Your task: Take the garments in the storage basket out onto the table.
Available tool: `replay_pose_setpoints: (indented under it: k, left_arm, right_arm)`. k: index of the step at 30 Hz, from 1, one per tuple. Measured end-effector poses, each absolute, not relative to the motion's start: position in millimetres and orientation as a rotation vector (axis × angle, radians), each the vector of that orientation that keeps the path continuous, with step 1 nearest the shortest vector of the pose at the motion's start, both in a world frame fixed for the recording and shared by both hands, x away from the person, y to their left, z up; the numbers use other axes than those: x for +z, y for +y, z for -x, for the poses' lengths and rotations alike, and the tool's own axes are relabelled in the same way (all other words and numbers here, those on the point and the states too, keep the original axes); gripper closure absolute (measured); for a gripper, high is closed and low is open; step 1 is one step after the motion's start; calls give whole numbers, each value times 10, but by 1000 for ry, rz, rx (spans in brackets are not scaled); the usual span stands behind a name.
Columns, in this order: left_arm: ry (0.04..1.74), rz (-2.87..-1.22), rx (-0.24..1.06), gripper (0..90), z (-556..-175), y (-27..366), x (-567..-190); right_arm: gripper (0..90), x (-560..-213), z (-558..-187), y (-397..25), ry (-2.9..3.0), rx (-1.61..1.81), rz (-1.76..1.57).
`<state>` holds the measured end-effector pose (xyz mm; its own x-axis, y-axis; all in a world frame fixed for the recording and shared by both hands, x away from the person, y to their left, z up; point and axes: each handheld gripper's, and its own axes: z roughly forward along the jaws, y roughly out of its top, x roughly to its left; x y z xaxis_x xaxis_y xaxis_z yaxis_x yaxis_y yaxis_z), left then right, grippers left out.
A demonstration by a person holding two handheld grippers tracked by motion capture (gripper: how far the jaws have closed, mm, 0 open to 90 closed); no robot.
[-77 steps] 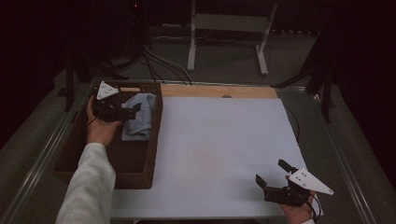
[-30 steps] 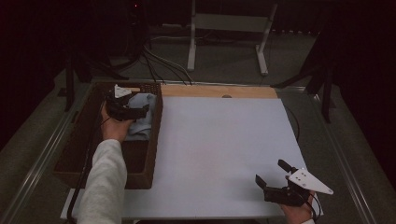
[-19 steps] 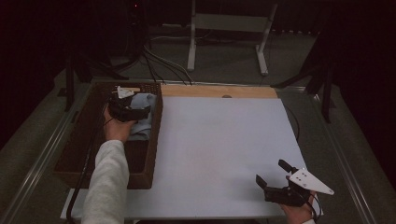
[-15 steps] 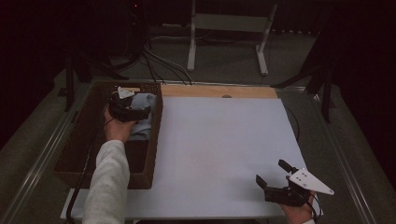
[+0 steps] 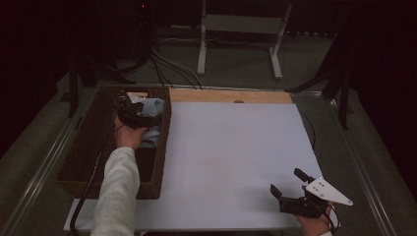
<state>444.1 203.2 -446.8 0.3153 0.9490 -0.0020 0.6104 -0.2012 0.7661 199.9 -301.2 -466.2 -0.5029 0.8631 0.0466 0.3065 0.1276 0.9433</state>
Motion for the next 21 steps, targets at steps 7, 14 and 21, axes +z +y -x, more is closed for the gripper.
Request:
replay_pose_setpoints:
  k: [7, 14, 21]
  left_arm:
    - [1443, -1930, 660, 60, -4473, 2009, -4494]
    - [1475, -1951, 643, 312, -4461, 2033, -4464]
    - [1470, -1973, 594, 771, -4428, 2062, -4398]
  right_arm:
    - [0, -4663, -1995, -3015, 1884, 1377, -1128]
    - [0, -4663, -1992, -3019, 1885, 1375, -1132]
    - [0, -4662, -1987, -3030, 1885, 1373, -1131]
